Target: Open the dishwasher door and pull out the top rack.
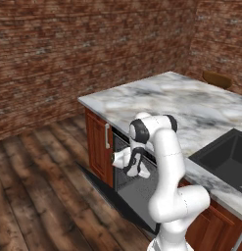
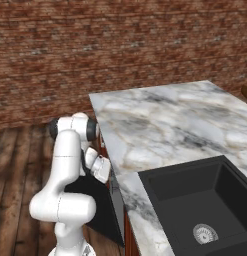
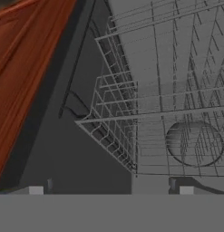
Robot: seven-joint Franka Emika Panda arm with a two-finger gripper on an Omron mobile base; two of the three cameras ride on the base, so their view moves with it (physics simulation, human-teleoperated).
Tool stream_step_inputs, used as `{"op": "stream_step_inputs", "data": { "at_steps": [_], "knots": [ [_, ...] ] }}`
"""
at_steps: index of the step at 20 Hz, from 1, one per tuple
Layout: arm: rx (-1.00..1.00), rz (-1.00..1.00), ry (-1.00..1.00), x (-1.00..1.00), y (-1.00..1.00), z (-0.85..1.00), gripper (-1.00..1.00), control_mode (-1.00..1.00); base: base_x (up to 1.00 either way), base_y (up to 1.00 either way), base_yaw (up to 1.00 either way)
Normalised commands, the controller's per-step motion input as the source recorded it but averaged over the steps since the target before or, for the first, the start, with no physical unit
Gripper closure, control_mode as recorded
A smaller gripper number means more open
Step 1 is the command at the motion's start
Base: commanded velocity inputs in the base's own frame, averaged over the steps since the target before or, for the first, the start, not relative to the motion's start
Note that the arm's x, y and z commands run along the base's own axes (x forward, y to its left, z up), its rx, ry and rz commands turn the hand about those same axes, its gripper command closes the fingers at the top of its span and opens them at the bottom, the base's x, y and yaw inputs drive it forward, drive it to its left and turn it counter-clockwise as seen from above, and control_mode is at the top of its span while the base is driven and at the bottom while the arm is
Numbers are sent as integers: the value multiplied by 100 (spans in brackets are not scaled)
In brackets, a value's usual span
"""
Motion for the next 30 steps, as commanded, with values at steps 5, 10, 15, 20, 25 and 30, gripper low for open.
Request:
{"op": "stream_step_inputs", "data": {
  "at_steps": [5,10,15,20,25,30],
  "knots": [
    [-12,0,-15,8,-8,-42,-100,-100,0,0,0],
    [-8,-2,-11,34,-3,-17,-100,-100,0,0,0],
    [-2,-5,-5,53,0,-1,-100,-100,0,0,0],
    [0,-4,0,59,-2,-10,-100,-100,0,0,0],
    [0,-2,-1,33,-22,-44,-100,-100,0,0,0],
    [0,0,-2,22,-27,-70,-100,-100,0,0,0]
  ]
}}
